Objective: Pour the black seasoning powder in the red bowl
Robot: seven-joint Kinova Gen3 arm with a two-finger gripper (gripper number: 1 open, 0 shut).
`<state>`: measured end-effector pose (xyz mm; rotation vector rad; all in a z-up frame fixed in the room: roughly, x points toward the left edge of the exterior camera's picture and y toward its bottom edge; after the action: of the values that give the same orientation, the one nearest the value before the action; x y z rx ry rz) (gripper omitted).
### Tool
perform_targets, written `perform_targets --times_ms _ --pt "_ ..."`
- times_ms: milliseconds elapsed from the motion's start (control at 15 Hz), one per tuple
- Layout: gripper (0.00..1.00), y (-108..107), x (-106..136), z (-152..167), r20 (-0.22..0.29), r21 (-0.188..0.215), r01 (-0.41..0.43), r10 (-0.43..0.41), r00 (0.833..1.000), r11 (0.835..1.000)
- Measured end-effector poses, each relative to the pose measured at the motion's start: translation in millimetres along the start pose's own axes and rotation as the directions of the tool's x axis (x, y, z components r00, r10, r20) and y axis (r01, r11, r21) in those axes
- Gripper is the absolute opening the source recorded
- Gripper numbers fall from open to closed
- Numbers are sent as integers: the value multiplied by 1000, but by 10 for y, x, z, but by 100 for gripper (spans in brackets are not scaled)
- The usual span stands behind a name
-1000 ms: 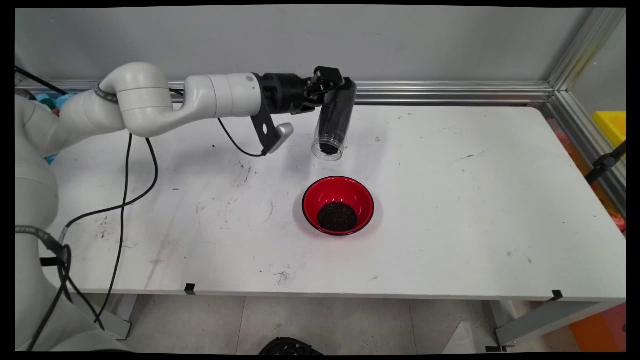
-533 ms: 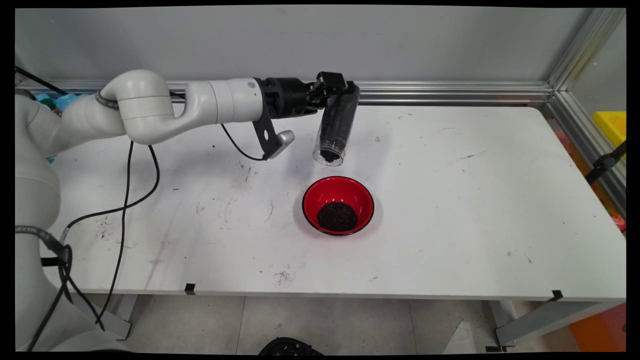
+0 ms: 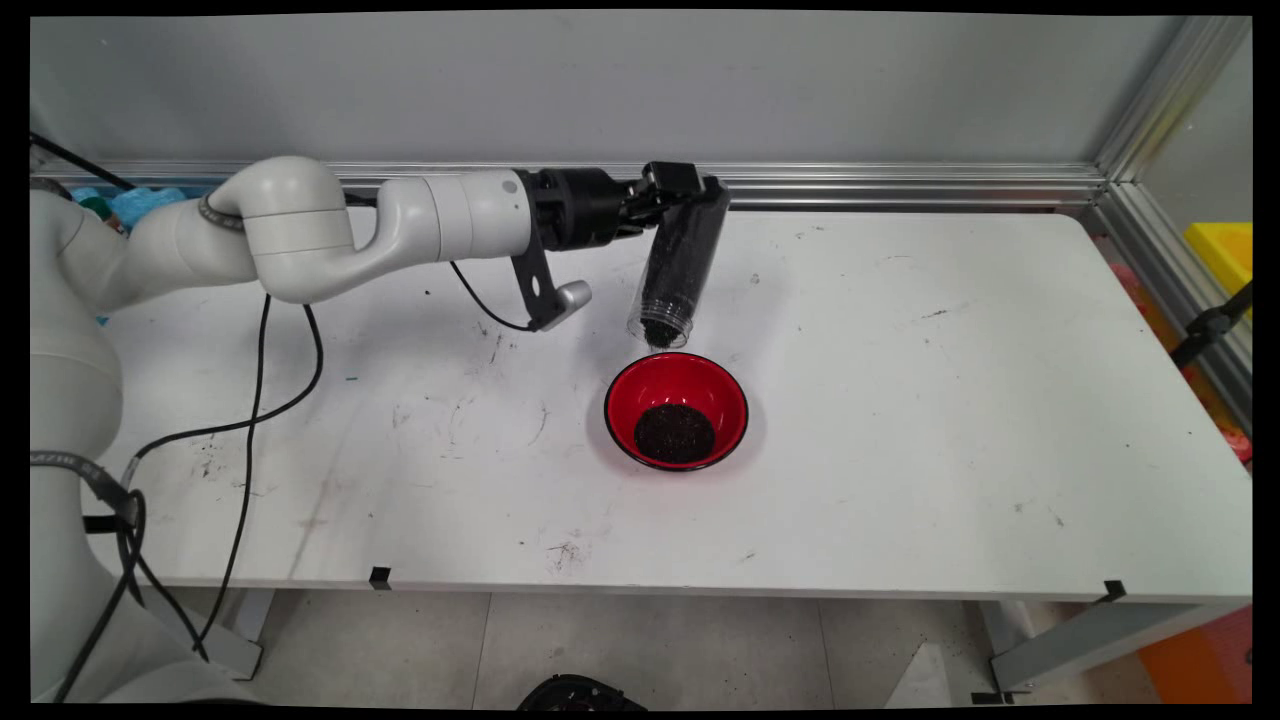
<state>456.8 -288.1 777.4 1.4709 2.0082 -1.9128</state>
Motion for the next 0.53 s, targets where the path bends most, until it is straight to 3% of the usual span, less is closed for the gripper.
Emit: perform_targets --times_ms 533 --pt "0 34 52 79 -16 33 -60 61 998 998"
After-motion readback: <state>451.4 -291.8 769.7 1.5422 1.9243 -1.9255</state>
